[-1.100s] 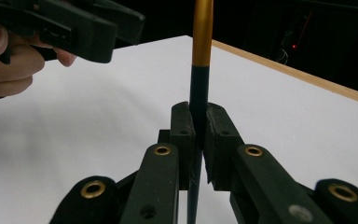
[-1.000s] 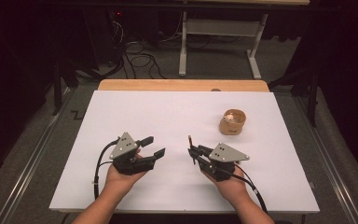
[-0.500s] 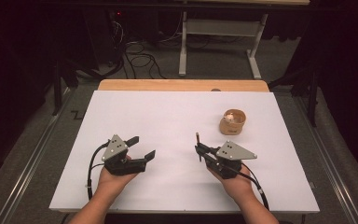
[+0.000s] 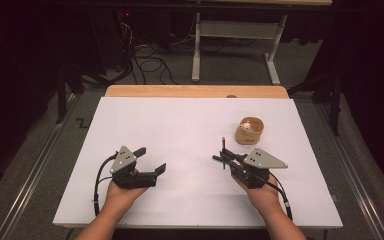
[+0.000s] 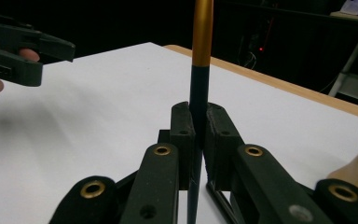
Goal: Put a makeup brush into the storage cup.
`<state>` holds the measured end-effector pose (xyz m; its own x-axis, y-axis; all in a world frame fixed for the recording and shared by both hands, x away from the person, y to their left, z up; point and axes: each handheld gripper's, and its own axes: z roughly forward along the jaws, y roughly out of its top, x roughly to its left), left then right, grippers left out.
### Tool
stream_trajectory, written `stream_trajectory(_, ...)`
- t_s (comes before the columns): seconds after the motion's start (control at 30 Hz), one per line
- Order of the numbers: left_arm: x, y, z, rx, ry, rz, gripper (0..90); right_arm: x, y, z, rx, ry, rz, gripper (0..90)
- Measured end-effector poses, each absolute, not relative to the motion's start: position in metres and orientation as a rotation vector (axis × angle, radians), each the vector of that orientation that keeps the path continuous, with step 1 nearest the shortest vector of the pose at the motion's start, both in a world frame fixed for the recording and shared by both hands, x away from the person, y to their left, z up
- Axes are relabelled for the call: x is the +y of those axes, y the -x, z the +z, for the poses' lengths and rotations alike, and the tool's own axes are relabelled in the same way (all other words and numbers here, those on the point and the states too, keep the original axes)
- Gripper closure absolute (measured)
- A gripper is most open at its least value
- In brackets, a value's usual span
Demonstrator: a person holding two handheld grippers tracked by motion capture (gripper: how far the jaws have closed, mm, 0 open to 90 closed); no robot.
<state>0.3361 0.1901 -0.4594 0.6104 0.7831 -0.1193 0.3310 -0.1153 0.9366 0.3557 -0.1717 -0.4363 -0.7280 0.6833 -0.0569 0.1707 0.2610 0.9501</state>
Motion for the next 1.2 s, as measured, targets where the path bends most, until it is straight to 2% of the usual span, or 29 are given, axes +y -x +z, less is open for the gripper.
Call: stream_trajectory(1.2,0.191,-0.335,-0.459,0.903,-1.702,0.481,8.3,-0.229,-0.375,-0.431,1.908,-0.949,1.419,84.5)
